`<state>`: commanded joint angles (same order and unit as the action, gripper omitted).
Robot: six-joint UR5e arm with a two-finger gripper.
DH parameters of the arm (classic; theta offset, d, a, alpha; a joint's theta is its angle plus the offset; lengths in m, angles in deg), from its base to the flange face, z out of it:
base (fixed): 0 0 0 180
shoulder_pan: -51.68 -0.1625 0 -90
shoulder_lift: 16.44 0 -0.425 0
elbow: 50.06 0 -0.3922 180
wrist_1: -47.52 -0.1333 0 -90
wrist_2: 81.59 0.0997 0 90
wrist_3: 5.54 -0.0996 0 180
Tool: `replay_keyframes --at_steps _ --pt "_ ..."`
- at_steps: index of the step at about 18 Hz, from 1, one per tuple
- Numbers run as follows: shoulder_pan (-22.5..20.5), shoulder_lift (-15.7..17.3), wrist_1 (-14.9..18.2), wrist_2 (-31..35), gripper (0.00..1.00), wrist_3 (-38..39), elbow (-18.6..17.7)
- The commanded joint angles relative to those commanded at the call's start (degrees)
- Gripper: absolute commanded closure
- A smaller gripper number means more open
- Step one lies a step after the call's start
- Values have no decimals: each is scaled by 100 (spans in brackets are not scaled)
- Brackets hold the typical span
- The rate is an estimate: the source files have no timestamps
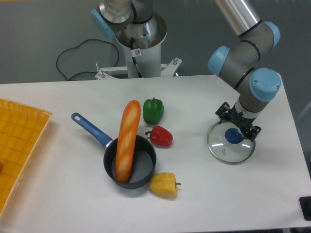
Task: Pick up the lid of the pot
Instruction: 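Lower the open gripper down around the blue knob of the lid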
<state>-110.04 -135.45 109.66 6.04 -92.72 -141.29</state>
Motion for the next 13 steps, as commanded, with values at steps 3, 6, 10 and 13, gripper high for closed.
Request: replay_keyframes --at_steps 3,6,10,13 --pt "0 -62 -18 9 0 0 44" --pt "9 -114 -132 9 0 9 36" --pt "62 -158 -141 9 0 18 27" --pt "62 -211 -193 9 0 18 35"
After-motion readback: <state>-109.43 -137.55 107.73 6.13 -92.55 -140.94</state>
